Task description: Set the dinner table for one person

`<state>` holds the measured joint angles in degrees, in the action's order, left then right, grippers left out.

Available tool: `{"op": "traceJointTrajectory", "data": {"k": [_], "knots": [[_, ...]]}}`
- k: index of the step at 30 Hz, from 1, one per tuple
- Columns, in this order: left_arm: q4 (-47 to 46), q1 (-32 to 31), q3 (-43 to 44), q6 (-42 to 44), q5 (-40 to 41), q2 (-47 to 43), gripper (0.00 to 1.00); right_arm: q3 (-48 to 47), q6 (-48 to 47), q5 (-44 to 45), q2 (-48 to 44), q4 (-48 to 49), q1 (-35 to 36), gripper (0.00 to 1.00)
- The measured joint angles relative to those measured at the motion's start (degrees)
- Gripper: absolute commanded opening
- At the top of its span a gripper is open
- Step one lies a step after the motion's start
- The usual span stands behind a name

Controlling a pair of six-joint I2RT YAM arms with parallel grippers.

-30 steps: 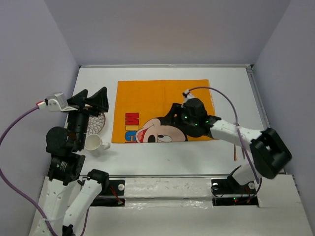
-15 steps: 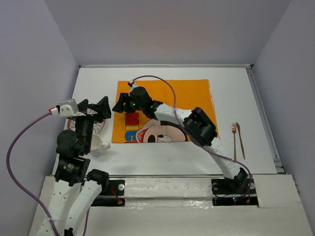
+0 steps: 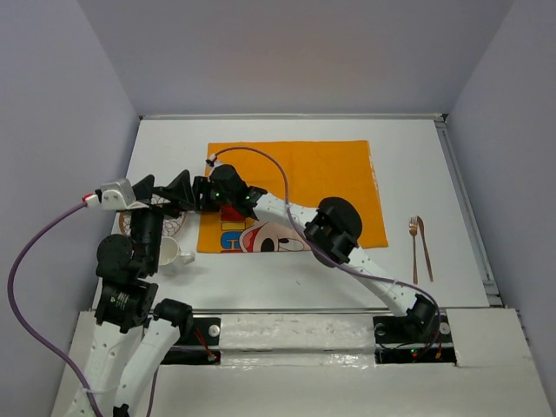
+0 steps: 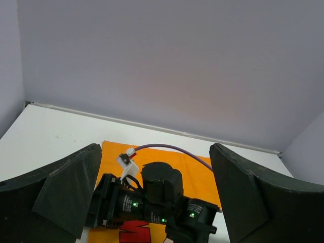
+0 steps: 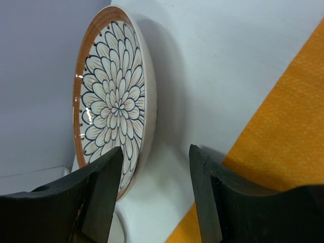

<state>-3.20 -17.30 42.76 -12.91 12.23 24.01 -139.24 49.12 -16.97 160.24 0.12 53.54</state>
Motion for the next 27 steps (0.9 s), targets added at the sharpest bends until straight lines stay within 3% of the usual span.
{"op": "traceJointTrajectory", "data": {"k": [17, 25, 27], "knots": [[0.02, -0.28, 0.00, -0.02, -0.15, -1.36, 0.99, -5.35, 3.96, -1.07, 4.31, 0.35, 0.76, 0.34], [0.02, -0.28, 0.00, 0.00, -0.13, -2.10, 0.99, -6.47, 4.66, -2.25, 5.07, 0.59, 0.76, 0.01], [0.07, -0.35, 0.00, -0.02, -0.13, -2.10, 0.99, -5.62, 4.26, -2.73, 5.07, 0.61, 0.76, 0.00]]}}
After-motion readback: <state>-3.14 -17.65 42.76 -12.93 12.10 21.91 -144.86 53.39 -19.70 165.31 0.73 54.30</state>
